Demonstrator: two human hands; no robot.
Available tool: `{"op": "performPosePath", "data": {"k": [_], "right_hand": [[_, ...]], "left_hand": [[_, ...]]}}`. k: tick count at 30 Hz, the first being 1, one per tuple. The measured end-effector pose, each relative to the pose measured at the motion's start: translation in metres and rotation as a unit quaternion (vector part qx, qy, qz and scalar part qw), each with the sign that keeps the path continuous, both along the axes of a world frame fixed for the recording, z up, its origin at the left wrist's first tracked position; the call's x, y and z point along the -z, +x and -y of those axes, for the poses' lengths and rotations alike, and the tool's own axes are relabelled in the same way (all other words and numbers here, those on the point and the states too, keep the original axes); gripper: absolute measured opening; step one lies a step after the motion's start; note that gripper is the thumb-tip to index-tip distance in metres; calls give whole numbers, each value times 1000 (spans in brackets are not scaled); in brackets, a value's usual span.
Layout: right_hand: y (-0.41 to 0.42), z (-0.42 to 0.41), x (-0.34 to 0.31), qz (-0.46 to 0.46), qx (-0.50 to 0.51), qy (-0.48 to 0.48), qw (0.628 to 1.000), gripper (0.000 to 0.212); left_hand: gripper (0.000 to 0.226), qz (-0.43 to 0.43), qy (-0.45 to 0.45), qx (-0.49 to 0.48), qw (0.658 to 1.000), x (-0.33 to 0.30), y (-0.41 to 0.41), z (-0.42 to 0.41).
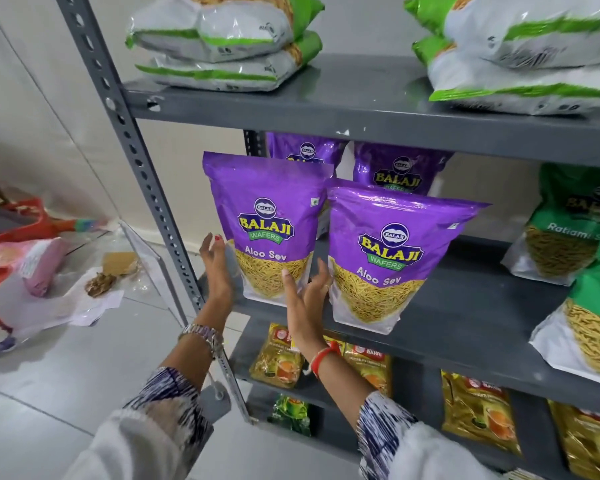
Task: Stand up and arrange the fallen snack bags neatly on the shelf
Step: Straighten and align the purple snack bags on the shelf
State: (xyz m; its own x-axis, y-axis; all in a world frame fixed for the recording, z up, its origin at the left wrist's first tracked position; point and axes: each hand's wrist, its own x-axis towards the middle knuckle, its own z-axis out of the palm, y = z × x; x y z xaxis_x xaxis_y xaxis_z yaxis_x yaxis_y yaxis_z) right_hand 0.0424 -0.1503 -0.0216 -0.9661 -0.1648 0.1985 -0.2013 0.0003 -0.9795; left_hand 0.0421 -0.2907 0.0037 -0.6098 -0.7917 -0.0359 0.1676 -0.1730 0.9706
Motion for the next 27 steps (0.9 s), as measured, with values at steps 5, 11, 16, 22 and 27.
{"op": "performPosePath", "data": {"k": [5, 11, 16, 22, 27], "right_hand": [[-23, 12, 16, 67, -4, -11, 998, 82], [-32, 18, 35, 62, -18, 6, 998, 64], [-28, 21, 33, 66, -13, 6, 998, 74], [-21, 23, 31, 60, -11, -4, 998, 74], [-22, 22, 28, 86, -10, -27, 996, 77]], "left_hand": [[46, 2, 25, 94, 995, 5, -3, -11], [54, -3, -2, 108, 994, 10, -3, -11], [45, 0, -13, 107, 994, 14, 0, -7], [35, -5, -23, 106, 994, 13, 3, -7], [30, -2, -27, 115, 993, 9, 4, -7]]}}
